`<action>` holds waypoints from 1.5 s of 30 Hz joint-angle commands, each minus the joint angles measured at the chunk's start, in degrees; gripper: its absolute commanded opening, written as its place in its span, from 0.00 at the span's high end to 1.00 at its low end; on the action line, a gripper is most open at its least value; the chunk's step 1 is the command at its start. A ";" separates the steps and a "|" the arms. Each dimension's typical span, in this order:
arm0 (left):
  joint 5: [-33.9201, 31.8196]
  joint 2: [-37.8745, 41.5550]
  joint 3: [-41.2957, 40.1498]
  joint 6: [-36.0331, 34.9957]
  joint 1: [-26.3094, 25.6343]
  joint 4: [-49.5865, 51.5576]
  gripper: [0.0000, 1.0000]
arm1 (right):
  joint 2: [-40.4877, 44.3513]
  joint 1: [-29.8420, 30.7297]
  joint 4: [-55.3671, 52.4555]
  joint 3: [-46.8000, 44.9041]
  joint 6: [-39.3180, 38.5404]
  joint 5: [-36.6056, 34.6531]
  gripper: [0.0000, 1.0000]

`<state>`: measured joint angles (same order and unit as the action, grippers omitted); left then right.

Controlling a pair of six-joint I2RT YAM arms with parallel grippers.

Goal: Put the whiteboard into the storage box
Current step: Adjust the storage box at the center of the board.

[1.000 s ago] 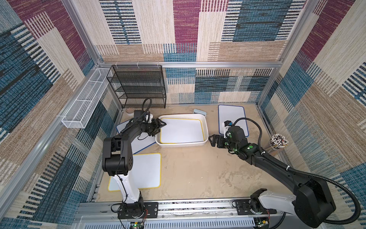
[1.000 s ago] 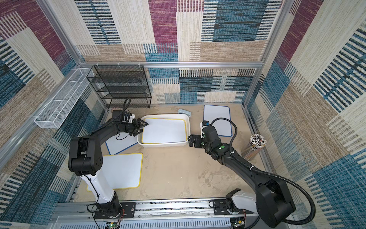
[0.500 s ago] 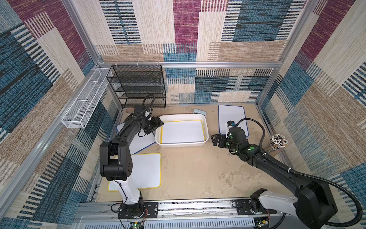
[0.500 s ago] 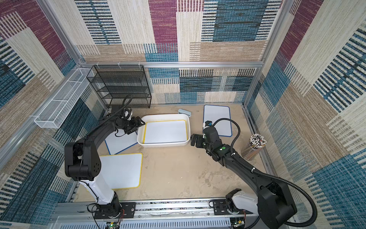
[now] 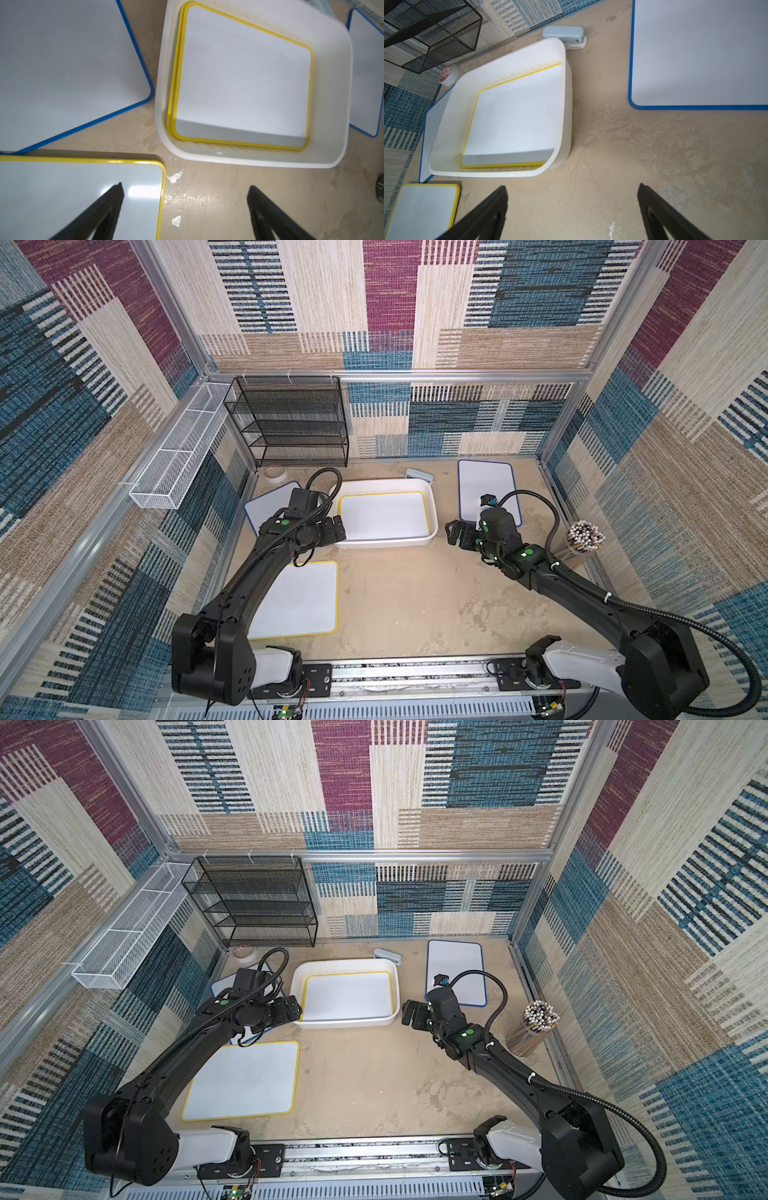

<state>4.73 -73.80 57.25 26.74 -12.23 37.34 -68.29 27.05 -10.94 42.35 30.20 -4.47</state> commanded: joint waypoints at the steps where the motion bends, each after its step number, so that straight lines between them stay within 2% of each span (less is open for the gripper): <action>1: 0.44 3.28 -4.95 3.36 -1.13 1.71 0.05 | -0.46 0.11 3.27 -0.57 1.43 0.73 0.00; 8: 4.29 7.70 -15.27 5.24 -2.98 -2.02 0.09 | -1.05 0.20 4.70 -1.61 2.68 2.27 0.00; 13: 7.29 5.48 -16.98 7.77 -3.13 -9.98 0.11 | -0.45 0.20 4.82 -2.24 2.85 2.15 0.00; 17: 9.12 0.29 -15.09 9.97 -3.50 -17.08 0.11 | 0.64 0.28 4.34 -2.95 2.94 1.66 0.00; 22: 9.50 -7.13 -10.14 9.51 -3.59 -21.33 0.12 | 2.14 0.20 3.48 -3.98 2.68 0.39 0.00; 28: 7.65 -16.78 -1.04 5.70 -3.37 -21.06 0.13 | 2.90 0.22 3.03 -4.26 2.41 -0.13 0.00; 35: 6.68 -22.93 6.21 4.65 -3.24 -20.98 0.13 | 3.60 0.25 3.12 -5.38 2.83 0.09 0.00; 39: 7.53 -23.81 7.06 4.72 -3.24 -19.81 0.14 | 4.03 0.27 3.12 -6.11 2.94 0.19 0.00; 45: 5.88 -16.58 0.65 3.80 -3.42 -14.79 0.14 | 4.57 0.28 3.55 -6.66 2.83 0.41 0.00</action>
<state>12.12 -93.19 60.25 32.45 -15.62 19.16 -64.01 27.27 -8.71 35.88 32.95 -3.62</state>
